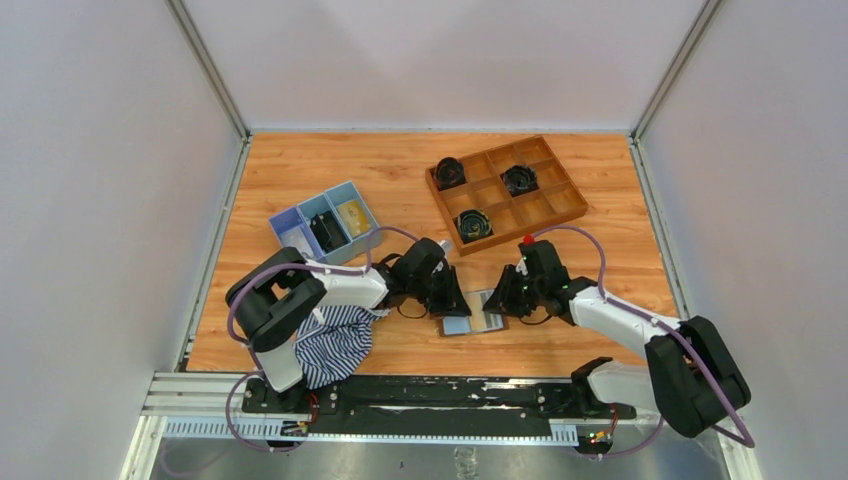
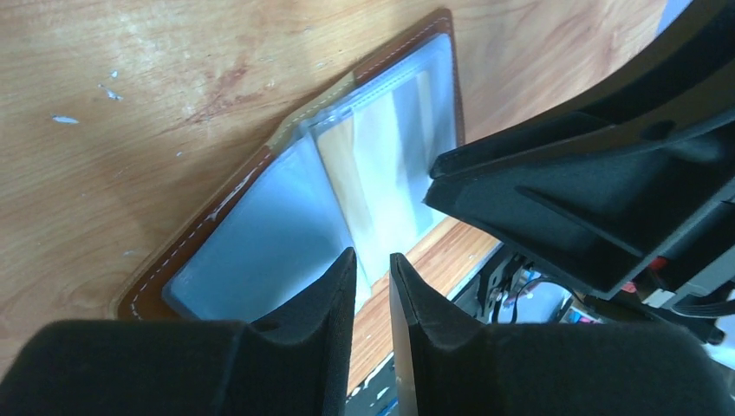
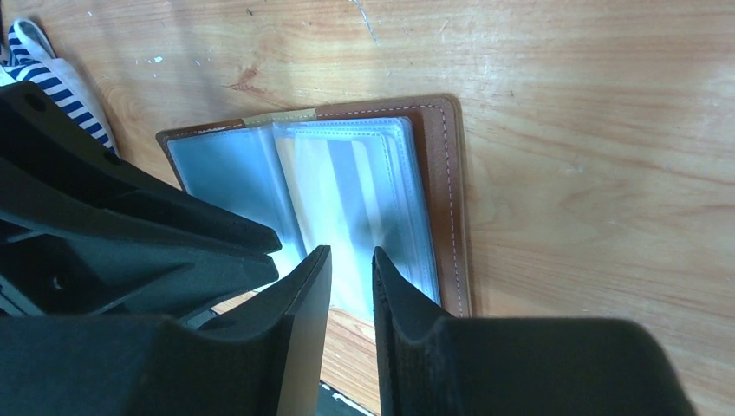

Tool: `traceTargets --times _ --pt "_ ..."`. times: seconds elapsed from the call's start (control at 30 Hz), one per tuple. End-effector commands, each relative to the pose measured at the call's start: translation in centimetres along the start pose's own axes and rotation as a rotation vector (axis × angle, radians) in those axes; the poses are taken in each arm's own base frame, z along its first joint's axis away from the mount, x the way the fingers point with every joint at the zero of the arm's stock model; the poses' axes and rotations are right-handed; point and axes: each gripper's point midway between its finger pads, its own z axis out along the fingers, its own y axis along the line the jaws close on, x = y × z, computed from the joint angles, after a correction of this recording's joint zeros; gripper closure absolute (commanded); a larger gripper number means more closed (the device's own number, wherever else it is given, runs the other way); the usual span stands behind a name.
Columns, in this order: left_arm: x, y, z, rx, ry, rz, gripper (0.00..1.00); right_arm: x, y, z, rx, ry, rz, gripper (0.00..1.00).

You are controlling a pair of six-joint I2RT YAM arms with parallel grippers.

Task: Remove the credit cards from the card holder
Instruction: Open the card holder at the center of the board.

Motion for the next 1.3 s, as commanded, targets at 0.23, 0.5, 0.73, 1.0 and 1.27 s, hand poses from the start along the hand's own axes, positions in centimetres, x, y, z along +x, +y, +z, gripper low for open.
traceTargets --times 0.23,0.5,0.73,1.0,1.27 --pt "1.4 3.1 1.0 -0.071 0.022 -0.042 0.74 0.5 -2.8 -0.6 0.112 -0.009 0.008 0.71" --pt "1.6 3.4 1.4 -0.081 0.034 -0.051 0.74 0.9 -3.1 -0.7 0.117 -0.009 0.008 0.71" --pt "1.6 3.5 1.5 -0.084 0.034 -0.051 0.74 1.9 -2.7 0.1 0.064 0.042 0.027 0.72" --pt "1.4 3.7 1.5 -0.085 0.031 -0.053 0.75 3.3 -2.1 1.0 -0.004 0.106 0.047 0.72" --pt "0.1 1.5 -0.3 -0.032 -0.030 -0.018 0.75 3.8 -3.0 1.3 0.027 0.117 0.063 0.72"
